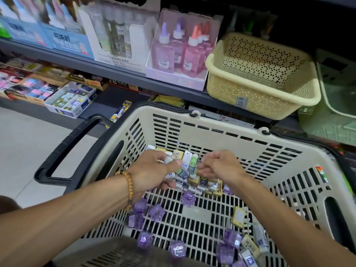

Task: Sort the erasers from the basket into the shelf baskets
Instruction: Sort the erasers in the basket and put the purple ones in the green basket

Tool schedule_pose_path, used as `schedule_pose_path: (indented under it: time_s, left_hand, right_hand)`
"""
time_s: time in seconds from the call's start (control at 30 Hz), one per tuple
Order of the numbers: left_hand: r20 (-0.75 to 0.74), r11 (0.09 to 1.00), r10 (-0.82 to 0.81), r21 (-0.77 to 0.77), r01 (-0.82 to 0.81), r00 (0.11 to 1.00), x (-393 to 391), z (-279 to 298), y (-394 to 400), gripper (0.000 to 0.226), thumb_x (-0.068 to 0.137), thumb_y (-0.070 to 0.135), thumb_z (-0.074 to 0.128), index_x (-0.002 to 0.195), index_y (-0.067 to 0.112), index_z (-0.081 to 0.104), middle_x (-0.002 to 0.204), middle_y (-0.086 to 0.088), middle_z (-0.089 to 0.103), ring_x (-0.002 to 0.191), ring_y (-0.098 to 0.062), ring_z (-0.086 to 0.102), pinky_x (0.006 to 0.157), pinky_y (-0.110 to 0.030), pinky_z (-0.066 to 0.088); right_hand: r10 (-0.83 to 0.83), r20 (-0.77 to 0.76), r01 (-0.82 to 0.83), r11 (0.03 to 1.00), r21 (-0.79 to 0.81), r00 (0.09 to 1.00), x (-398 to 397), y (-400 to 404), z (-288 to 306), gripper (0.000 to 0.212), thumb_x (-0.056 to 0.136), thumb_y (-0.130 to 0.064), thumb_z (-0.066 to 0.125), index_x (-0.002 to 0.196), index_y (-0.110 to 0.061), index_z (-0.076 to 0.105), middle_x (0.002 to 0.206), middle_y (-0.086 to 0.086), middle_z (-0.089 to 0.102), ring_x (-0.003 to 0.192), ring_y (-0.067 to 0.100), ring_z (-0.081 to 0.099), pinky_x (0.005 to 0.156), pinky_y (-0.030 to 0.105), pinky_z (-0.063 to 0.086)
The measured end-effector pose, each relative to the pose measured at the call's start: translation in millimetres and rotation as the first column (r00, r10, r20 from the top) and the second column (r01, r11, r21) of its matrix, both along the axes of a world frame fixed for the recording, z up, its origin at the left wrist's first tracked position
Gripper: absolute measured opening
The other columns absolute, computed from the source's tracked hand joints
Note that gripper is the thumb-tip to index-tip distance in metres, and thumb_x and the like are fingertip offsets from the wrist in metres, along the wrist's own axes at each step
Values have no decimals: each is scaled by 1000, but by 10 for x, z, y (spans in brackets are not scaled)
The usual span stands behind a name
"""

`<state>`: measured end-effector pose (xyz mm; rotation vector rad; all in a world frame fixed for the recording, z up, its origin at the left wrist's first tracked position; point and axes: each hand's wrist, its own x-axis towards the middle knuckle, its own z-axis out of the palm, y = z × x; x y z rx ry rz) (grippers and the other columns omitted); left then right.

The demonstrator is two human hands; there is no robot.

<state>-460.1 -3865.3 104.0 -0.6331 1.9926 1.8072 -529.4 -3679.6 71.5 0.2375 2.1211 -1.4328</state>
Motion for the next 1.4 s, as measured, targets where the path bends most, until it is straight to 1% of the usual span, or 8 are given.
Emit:
schedule_pose_path:
  time_s: [0.13, 0.2, 0.47, 0.67, 0.77, 0.93, 1.2, 1.4]
  left_hand:
    - [-25, 996, 59, 66, -57, 998, -20, 3, 49, 22, 93, 23, 61, 100, 2, 62, 87, -11, 67, 53, -10, 64, 46, -16, 46]
    - [-19, 991, 62, 118, -60, 998, -26, 20, 88, 22, 95, 21, 59, 102, 1, 62, 80, -13, 67, 50, -9, 63, 44, -16, 46]
    - [23, 980, -13, 200, 8, 1000, 5, 10, 200, 13, 94, 18, 59, 97, 6, 63, 86, -12, 70, 54, -14, 65, 45, -18, 48]
    - [34, 999, -26, -44, 28, 999, 17, -21, 162, 27, 93, -5, 49, 72, 12, 50, 93, -8, 64, 73, -15, 68, 61, -22, 55]
    - [25, 991, -103, -78, 105, 994, 16, -2, 120, 28, 91, -5, 54, 82, 22, 57, 92, 3, 57, 79, -8, 59, 60, -15, 51]
    - [40, 991, -125, -41, 126, 991, 32, 8, 120, 30, 90, -1, 60, 115, 15, 60, 99, -1, 62, 86, -9, 64, 58, -13, 52]
    - [-44, 996, -75, 36, 76, 996, 40, -40, 166, 7, 89, 8, 65, 96, 10, 64, 86, -3, 68, 71, -9, 68, 57, -19, 55]
    - [-111, 983, -169, 46, 175, 979, 95, -121, 329, 10, 85, 12, 71, 95, 11, 68, 85, -4, 71, 75, -12, 72, 65, -22, 56]
  right_hand:
    - [223, -38, -225, 974, -32, 974, 130, 41, 155, 20, 92, -34, 65, 99, -16, 68, 87, 4, 75, 76, 17, 73, 63, 22, 56]
    - [319, 27, -313, 941, -131, 947, 204, 41, 209, 23, 89, -28, 69, 105, -11, 66, 90, 6, 76, 77, 20, 74, 64, 23, 57]
    - [209, 65, -175, 924, -339, 976, 206, 207, 200, 15, 82, -14, 73, 95, -7, 74, 86, 15, 72, 68, 19, 67, 61, 25, 57]
    - [114, 53, -111, 992, -67, 992, 65, 433, 143, 9, 92, -9, 58, 91, -5, 66, 76, 17, 72, 54, 21, 64, 49, 26, 52]
    - [98, 34, -99, 994, 53, 995, -2, 419, 63, 8, 91, -9, 59, 87, -4, 65, 70, 12, 70, 53, 18, 62, 49, 25, 50]
    - [-12, 66, 15, 999, -52, 998, -59, 228, -54, 9, 95, -1, 58, 98, -3, 66, 84, 15, 75, 73, 21, 74, 61, 23, 58]
    - [192, -39, -194, 977, -84, 981, 193, 207, 202, 12, 95, -24, 63, 97, -17, 73, 88, 6, 75, 74, 17, 72, 64, 23, 55]
    - [279, 8, -277, 956, -99, 960, 366, 296, 412, 11, 93, -15, 65, 94, -6, 72, 79, 9, 74, 67, 14, 69, 60, 23, 56]
